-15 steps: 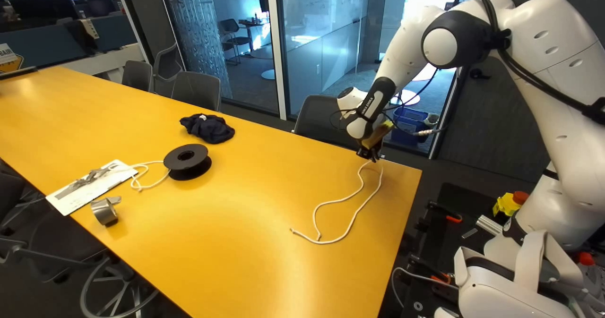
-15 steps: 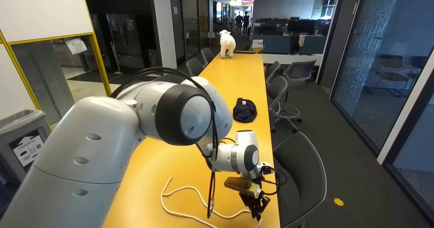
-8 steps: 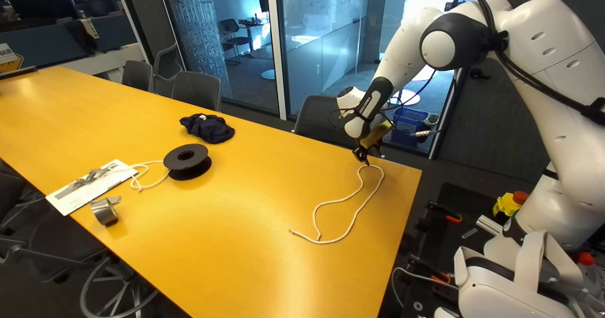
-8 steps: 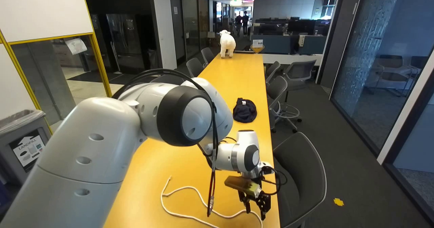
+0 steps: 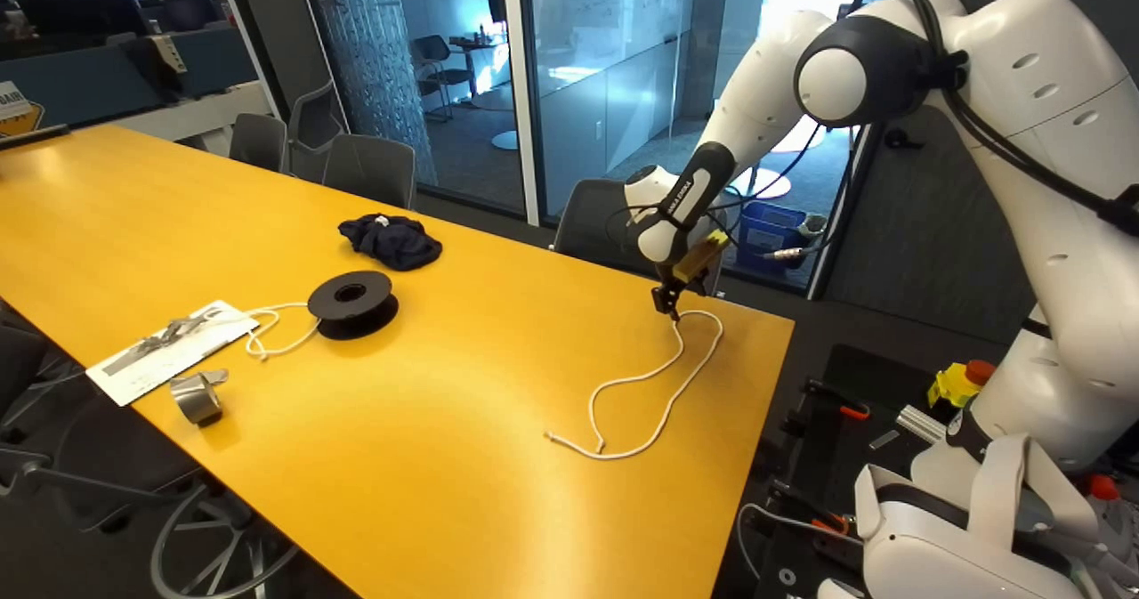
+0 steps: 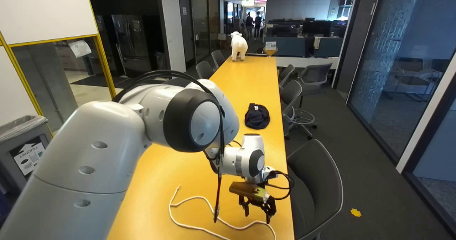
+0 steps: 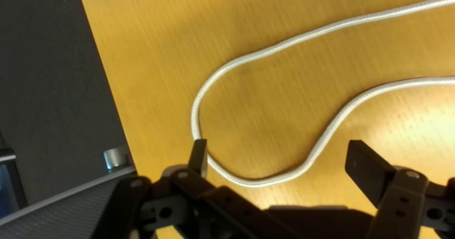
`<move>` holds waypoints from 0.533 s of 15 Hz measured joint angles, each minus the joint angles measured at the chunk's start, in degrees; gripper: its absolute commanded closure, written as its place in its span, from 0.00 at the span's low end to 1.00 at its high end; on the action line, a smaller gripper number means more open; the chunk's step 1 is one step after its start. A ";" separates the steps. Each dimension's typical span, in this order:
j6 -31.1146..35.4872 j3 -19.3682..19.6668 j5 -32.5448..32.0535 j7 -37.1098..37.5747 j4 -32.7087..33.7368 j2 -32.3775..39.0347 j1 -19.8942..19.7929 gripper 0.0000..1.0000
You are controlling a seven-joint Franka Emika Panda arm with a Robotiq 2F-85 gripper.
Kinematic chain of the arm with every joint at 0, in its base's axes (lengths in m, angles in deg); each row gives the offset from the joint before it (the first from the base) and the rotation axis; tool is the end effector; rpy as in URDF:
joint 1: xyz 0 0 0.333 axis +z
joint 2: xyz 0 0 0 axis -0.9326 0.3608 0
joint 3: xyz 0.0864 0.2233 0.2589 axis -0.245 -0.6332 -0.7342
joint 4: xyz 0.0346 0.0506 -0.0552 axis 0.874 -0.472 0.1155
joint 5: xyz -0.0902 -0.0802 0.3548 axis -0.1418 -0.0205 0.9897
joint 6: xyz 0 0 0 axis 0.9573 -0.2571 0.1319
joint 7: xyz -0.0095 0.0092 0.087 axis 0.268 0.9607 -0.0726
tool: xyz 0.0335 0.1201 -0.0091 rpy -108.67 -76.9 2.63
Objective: Move the middle of the rope to the right
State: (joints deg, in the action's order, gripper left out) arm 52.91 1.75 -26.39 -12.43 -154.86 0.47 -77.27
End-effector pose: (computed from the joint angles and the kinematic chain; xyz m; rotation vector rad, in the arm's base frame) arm 0.5699 -0.2098 0.1198 2.8356 -0.3706 -0.4209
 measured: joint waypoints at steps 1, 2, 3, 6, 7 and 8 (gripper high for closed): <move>-0.01 -0.74 0.01 -1.91 -1.42 -1.50 0.07 0.00; -0.03 -1.37 0.01 -3.68 -3.56 -3.69 0.24 0.00; -0.03 -1.86 0.00 -5.19 -6.22 -6.42 0.53 0.00; -0.03 -2.92 -0.29 -8.56 -14.81 -15.48 1.61 0.00; -0.06 -3.20 -0.36 -9.15 -17.45 -18.29 2.03 0.00; -0.18 -3.56 -0.42 -9.55 -20.29 -21.33 2.52 0.00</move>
State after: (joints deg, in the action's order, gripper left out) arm 52.73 -1.81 -26.81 -21.98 -175.15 -20.86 -74.75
